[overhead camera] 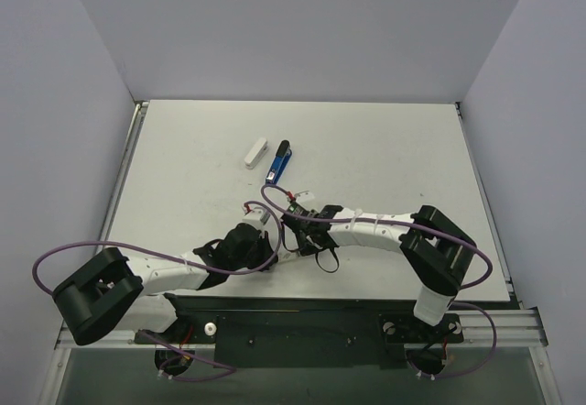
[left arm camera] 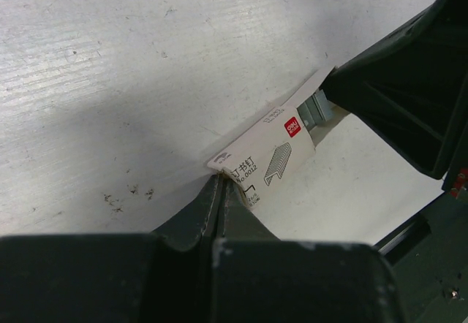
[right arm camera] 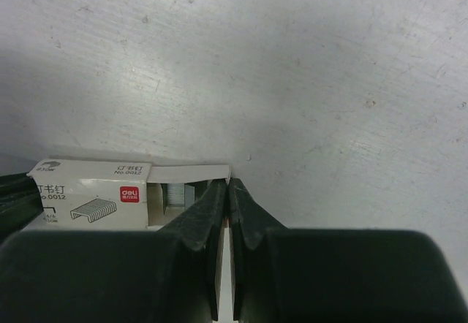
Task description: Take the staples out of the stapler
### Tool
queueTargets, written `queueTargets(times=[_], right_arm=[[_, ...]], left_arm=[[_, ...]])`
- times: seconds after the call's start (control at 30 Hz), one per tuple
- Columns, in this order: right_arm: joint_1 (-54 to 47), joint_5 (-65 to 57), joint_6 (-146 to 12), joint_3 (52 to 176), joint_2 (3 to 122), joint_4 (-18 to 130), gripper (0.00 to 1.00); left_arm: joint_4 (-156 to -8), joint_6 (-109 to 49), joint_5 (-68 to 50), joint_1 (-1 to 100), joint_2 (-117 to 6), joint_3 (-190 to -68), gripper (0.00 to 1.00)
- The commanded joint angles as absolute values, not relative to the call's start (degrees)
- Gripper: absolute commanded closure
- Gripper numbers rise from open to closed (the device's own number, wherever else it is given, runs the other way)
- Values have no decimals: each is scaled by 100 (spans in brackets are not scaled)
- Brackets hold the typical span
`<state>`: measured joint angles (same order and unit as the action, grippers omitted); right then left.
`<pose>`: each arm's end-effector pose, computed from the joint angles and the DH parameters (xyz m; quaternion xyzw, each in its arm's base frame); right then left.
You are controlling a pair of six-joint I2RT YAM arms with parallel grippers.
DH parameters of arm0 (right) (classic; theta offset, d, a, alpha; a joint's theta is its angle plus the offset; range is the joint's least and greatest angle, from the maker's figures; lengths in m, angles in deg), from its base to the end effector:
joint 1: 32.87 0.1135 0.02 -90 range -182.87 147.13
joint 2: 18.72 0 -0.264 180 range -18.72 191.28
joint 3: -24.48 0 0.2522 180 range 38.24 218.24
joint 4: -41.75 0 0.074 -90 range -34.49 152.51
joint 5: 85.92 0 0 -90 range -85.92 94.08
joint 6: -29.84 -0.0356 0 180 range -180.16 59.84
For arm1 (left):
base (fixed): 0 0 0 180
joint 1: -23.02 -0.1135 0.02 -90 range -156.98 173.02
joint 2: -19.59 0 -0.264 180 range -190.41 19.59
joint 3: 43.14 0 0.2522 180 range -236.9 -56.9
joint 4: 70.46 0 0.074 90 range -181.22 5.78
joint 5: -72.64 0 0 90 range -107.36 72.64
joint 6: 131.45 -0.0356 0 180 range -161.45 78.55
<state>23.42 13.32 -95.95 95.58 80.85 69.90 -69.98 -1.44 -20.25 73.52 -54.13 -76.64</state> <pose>0.1966 0.2843 0.1625 -0.1471 0.9436 0.1525 0.2542 0.1431 -0.1708 0.1340 0.0721 0.9022 -0.2855 0.3151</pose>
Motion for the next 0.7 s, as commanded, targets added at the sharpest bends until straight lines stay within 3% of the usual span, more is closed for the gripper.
queueTargets(times=[0.0,0.67], right_arm=[[2478,1358,-9584,9616,8077,7291,100],[2742,1147,-10621,9238,7945,6378,100]], left_arm=[[-6893,-172,-2131,7391,-5486,-7650,100],[-6867,-76,-2219,7479,-5257,-7535,100]])
